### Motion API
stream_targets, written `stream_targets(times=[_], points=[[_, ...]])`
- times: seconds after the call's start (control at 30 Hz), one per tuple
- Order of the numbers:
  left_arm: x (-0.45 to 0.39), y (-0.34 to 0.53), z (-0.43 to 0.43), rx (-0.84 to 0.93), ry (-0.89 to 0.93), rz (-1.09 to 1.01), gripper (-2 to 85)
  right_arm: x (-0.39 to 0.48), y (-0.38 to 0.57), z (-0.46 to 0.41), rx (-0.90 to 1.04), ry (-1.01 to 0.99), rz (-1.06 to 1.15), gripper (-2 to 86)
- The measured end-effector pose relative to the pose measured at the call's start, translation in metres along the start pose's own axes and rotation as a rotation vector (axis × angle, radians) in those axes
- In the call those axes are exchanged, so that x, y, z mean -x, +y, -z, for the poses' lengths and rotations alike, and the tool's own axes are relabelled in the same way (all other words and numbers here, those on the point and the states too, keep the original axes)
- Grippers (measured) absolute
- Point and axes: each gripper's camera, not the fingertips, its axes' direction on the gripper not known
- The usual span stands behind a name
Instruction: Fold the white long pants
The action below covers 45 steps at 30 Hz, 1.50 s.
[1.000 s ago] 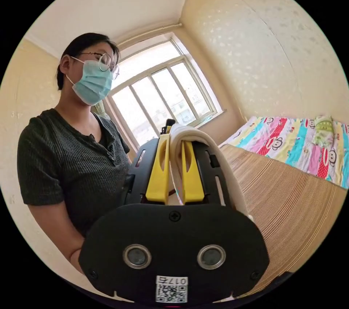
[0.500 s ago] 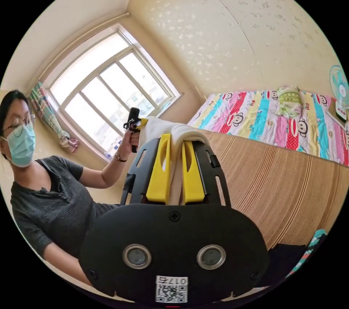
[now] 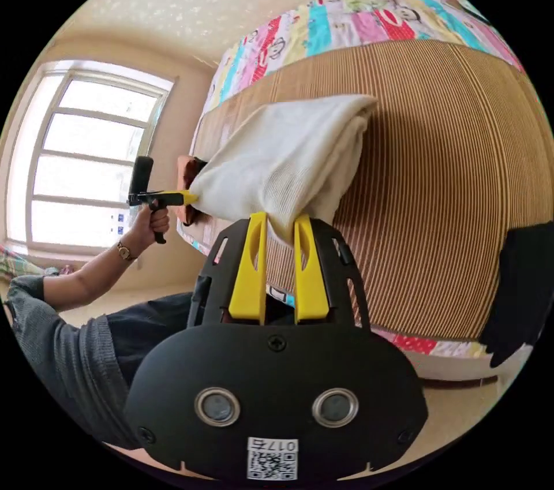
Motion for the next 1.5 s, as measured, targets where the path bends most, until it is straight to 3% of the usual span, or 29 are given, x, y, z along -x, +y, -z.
stream_targets(times=[0.1,0.2,0.37,0.57,0.7,0.77,0.87,0.93,1.23,1.5], points=[[0.048,0.02,-0.016,0.02,0.117,0.131,12.2,-0.065,0.046,-0.032,0.103,-0.106,-0.251,8.6],[0.074,0.005,0.017,-0.102,0.165,0.175,12.9,-0.09,0.059,-0.015,0.023,-0.199,-0.343,10.8],[0.091,-0.09,0.076,-0.213,0.155,0.082,17.4,-0.085,-0.01,0.021,-0.049,-0.261,-0.253,15.8],[0.118,-0.176,0.081,-0.228,0.192,0.037,21.8,-0.078,-0.122,0.024,-0.061,-0.295,-0.131,20.5],[0.126,-0.192,0.062,-0.119,0.111,-0.006,21.9,-0.083,-0.163,-0.003,0.039,-0.279,-0.118,21.6],[0.125,-0.188,0.04,-0.005,0.075,-0.041,18.0,-0.079,-0.165,-0.02,0.082,-0.327,-0.081,20.9],[0.145,-0.174,0.053,-0.036,0.169,0.045,14.8,-0.068,-0.152,-0.021,0.033,-0.29,-0.056,18.6],[0.149,-0.162,0.061,-0.037,0.222,0.047,12.4,-0.075,-0.143,-0.018,0.045,-0.366,-0.102,17.2],[0.061,-0.093,0.045,0.17,0.328,-0.072,10.1,-0.082,-0.029,0.069,0.111,-0.501,-0.031,9.1],[-0.095,-0.132,-0.048,0.155,0.441,-0.212,10.1,-0.134,0.025,0.283,0.046,-0.293,0.097,8.0]])
